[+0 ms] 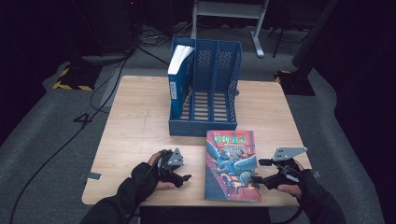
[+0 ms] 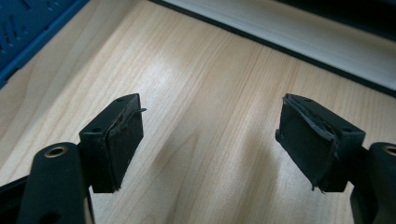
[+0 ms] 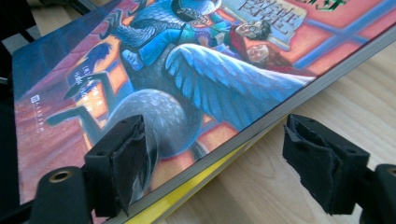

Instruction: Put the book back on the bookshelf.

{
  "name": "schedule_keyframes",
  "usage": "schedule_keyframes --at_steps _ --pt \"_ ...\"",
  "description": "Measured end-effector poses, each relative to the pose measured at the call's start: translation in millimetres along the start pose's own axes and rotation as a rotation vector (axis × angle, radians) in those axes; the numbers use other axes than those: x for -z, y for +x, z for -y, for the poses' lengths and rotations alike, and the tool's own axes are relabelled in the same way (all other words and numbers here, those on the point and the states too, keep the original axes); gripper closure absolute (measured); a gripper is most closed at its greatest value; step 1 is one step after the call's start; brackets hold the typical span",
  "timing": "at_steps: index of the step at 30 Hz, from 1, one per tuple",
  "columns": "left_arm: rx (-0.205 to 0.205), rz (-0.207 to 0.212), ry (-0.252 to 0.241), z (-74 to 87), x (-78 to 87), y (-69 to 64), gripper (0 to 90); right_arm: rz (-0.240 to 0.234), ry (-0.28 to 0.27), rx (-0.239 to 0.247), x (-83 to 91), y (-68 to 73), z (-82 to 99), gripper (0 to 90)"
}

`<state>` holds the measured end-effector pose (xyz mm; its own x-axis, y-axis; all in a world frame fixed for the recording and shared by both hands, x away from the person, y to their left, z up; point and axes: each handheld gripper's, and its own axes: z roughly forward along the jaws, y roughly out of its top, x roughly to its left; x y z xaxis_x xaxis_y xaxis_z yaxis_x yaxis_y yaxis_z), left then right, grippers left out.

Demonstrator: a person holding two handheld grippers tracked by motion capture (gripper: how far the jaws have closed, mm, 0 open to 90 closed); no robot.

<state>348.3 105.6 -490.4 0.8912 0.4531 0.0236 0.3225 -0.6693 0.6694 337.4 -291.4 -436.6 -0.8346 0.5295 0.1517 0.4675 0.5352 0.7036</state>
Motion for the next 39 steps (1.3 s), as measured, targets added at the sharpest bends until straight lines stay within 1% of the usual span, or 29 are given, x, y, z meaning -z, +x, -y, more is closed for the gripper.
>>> schedule_keyframes --at_steps 2,3,4,5,6,7,9,10,11,13,17,19,21,23,25,26,27,28,29,30,31,32,33,34,35,36,37,38,39 --pt "-0.015 0.002 0.021 0.5 -4.5 0.1 22.3 -0.033 0.016 -0.018 -3.0 -2.2 -0.5 19.1" --pt "-0.015 0.002 0.021 0.5 -4.5 0.1 22.0 -0.033 0.016 -0.018 -3.0 -2.2 -0.5 19.1" --pt "-0.021 -0.004 0.029 0.4 -6.1 -0.2 22.0 -0.045 0.018 -0.018 -3.9 -2.9 -0.7 19.2" --pt "-0.028 -0.001 0.029 0.4 -7.2 0.4 20.6 -0.056 0.021 -0.019 -4.8 -3.0 -1.2 19.2" --pt "-0.022 0.008 0.030 0.7 -7.5 1.1 19.9 -0.058 0.023 -0.015 -5.6 -2.6 -1.7 18.6" --pt "-0.022 0.012 0.022 0.8 -8.4 2.7 19.8 -0.056 0.027 -0.013 -5.7 -2.2 -2.3 18.7" --pt "-0.005 0.026 0.009 1.9 -10.3 5.1 19.2 -0.050 0.032 -0.009 -5.5 -1.4 -3.2 18.7" --pt "0.017 0.035 0.000 2.7 -12.5 6.6 17.9 -0.048 0.034 -0.006 -5.4 -1.1 -3.5 18.7" --pt "0.022 0.034 -0.008 3.1 -13.5 7.6 14.9 -0.043 0.035 -0.001 -5.1 -0.3 -4.0 18.7" --pt "0.009 0.043 -0.018 4.4 -14.2 9.3 13.8 -0.035 0.040 0.010 -4.7 0.6 -5.2 19.0" --pt "0.000 0.052 -0.021 4.3 -14.7 10.4 13.3 -0.030 0.049 0.032 -1.9 1.5 -9.3 20.8" --pt "0.000 0.054 -0.022 4.2 -15.0 10.5 13.2 -0.030 0.054 0.051 -0.4 1.6 -11.7 20.9" --pt "0.000 0.054 -0.022 4.0 -15.2 10.5 13.2 -0.034 0.051 0.055 1.0 0.5 -14.7 24.5" --pt "0.001 0.055 -0.023 3.9 -15.3 10.3 13.2 -0.031 0.046 0.056 1.2 -0.4 -16.0 24.9" --pt "0.001 0.055 -0.023 3.8 -15.4 10.3 13.2 -0.040 0.046 0.060 0.6 -2.0 -19.0 25.0" --pt "-0.001 0.055 -0.024 3.8 -15.4 10.4 13.2 -0.041 0.048 0.066 -0.4 -2.7 -20.4 25.0" --pt "-0.003 0.058 -0.023 3.7 -15.5 10.6 13.2 -0.051 0.046 0.061 -2.8 -5.4 -24.0 25.3" --pt "-0.005 0.060 -0.023 3.5 -15.6 11.0 13.2 -0.050 0.040 0.055 -4.1 -7.0 -26.0 25.3" --pt "-0.010 0.062 -0.013 2.7 -15.5 11.5 13.2 -0.050 0.040 0.055 -4.1 -7.0 -26.0 25.3" --pt "-0.007 0.055 0.001 -0.7 -16.7 11.1 13.1 -0.045 0.026 0.056 -6.1 -10.7 -30.0 25.4" --pt "-0.007 0.055 0.001 -0.7 -16.7 11.1 13.3 -0.045 0.026 0.056 -6.1 -10.7 -30.0 25.4" --pt "-0.003 0.055 0.010 -3.3 -17.4 10.9 13.3 -0.054 0.025 0.058 -7.0 -12.7 -31.5 25.4" --pt "-0.003 0.051 0.009 -5.0 -18.2 11.3 16.1 -0.061 0.020 0.060 -8.0 -14.2 -32.9 26.5" --pt "-0.001 0.049 0.009 -6.8 -19.7 11.7 16.6 -0.063 0.011 0.061 -8.6 -14.9 -33.9 29.6" --pt "0.009 0.037 0.010 -10.2 -21.4 13.9 18.2 -0.075 -0.002 0.065 -11.0 -15.7 -36.3 30.2" --pt "0.020 0.037 -0.004 -12.0 -22.1 15.4 19.5 -0.077 -0.004 0.067 -13.1 -15.6 -38.1 30.2" --pt "0.026 0.042 -0.020 -14.1 -21.9 17.7 19.7 -0.080 0.007 0.072 -15.9 -15.2 -40.1 30.3" --pt "0.026 0.042 -0.020 -14.1 -21.9 17.7 20.5 -0.080 0.007 0.072 -15.9 -15.2 -40.1 30.3" --pt "0.027 0.048 -0.029 -16.6 -21.7 20.3 21.2 -0.075 0.024 0.091 -21.8 -13.8 -44.4 30.2"
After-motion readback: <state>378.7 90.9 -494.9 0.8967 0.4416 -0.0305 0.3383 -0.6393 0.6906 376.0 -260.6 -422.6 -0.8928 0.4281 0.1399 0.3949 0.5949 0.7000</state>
